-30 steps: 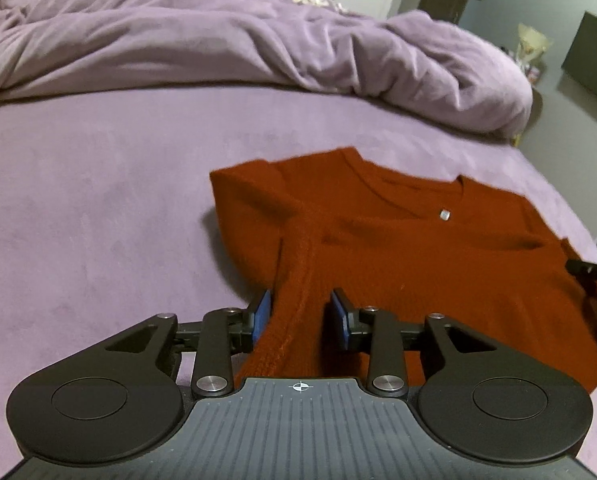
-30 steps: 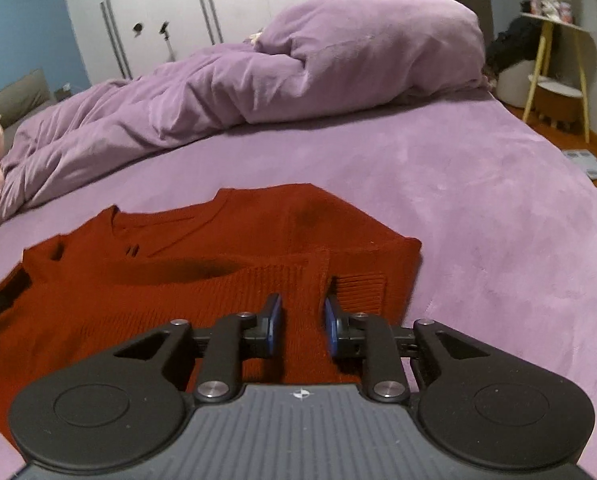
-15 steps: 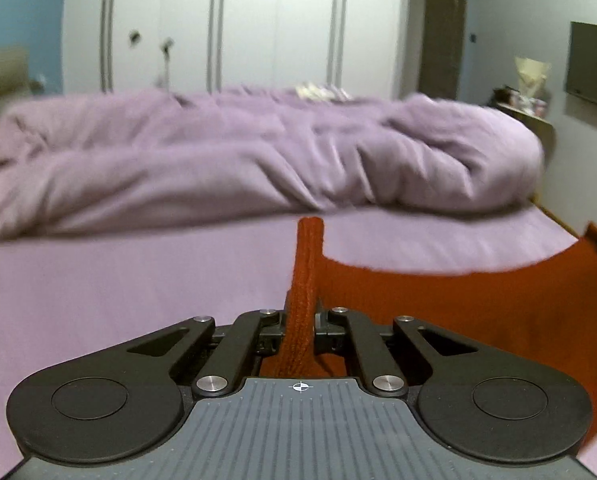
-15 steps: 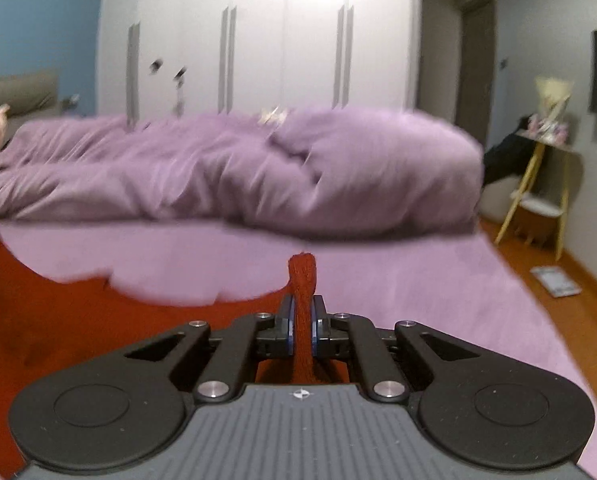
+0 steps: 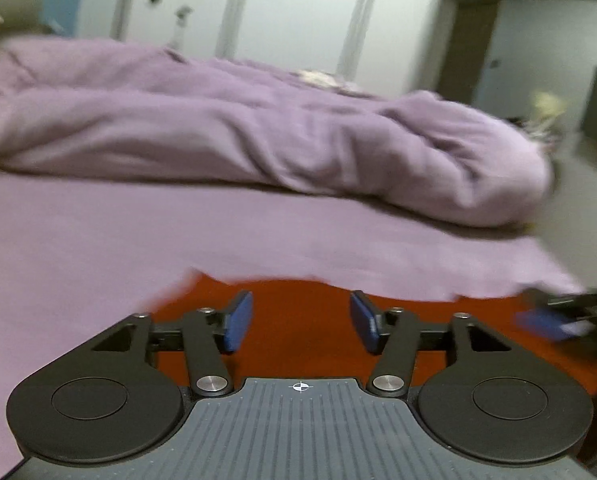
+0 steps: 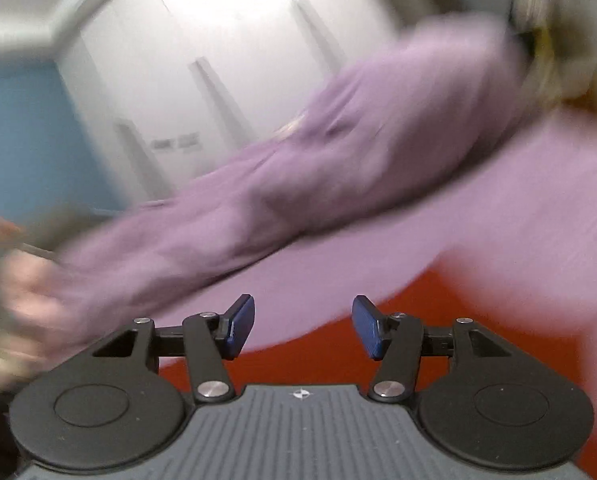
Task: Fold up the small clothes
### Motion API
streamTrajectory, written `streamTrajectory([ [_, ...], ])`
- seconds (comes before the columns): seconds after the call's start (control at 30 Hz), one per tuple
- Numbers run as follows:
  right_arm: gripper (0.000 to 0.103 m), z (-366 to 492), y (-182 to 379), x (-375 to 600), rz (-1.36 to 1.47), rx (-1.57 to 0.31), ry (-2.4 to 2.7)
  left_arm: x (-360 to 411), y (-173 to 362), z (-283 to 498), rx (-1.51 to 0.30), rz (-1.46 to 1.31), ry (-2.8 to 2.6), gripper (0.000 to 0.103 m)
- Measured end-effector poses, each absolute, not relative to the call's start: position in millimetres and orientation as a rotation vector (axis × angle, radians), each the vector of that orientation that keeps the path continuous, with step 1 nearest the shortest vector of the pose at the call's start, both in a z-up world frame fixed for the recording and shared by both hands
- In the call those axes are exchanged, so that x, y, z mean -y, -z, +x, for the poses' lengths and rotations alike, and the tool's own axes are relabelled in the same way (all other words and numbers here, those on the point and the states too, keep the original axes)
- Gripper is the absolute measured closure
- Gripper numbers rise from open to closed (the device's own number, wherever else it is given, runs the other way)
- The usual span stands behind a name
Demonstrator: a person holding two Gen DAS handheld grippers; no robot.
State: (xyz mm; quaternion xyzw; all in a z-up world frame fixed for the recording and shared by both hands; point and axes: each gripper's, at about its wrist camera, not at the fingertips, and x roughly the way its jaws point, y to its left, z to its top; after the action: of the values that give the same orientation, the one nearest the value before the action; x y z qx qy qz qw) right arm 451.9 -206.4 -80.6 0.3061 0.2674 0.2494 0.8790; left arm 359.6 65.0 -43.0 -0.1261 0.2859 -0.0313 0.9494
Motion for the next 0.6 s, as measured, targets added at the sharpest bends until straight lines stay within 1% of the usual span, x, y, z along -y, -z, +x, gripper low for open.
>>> streamTrajectory([
  [0.03, 0.048, 456.7, 90.4, 197.7, 0.709, -0.598, -0.569, -59.4, 49.1, 363.8, -0.594, -0.275, 0.091, 0.033],
  [0.1, 0.049, 468.5, 113.9, 179.7, 0.806, -0.688, -0.626, -55.6, 62.4, 373.7, -0.601, -0.316, 0.081, 0.034],
  [0.13, 0.057, 473.6, 121.2, 176.1, 0.775, -0.701, -0.628, -57.0, 69.4, 377.1, -0.604, -0.337, 0.061, 0.034],
  [0.2, 0.075, 477.5, 122.2, 186.8, 0.711, -0.678, -0.577, -64.7, 79.9, 380.1, -0.603, -0.337, -0.01, 0.034],
  [0.27, 0.078, 484.1, 116.5, 218.0, 0.686, -0.654, -0.52, -72.4, 85.4, 380.2, -0.59, -0.26, -0.104, 0.035],
  [0.33, 0.078, 481.6, 107.3, 246.0, 0.568, -0.587, -0.406, -89.3, 88.6, 371.5, -0.58, -0.248, -0.12, 0.035],
  [0.43, 0.078, 482.5, 102.4, 291.3, 0.584, -0.559, -0.274, -107.2, 85.0, 365.2, -0.571, -0.328, -0.148, 0.035],
  [0.47, 0.074, 478.9, 99.2, 297.3, 0.56, -0.539, -0.213, -110.6, 83.8, 365.3, -0.571, -0.325, -0.157, 0.035],
  [0.5, 0.066, 476.0, 96.8, 302.4, 0.525, -0.523, -0.139, -112.8, 83.4, 364.4, -0.577, -0.315, -0.165, 0.035],
  [0.53, 0.061, 472.3, 96.2, 309.2, 0.525, -0.515, -0.078, -115.4, 82.9, 362.2, -0.591, -0.305, -0.176, 0.035],
  [0.6, 0.061, 468.0, 94.6, 313.6, 0.54, -0.524, -0.034, -120.2, 80.1, 358.0, -0.606, -0.293, -0.198, 0.035],
])
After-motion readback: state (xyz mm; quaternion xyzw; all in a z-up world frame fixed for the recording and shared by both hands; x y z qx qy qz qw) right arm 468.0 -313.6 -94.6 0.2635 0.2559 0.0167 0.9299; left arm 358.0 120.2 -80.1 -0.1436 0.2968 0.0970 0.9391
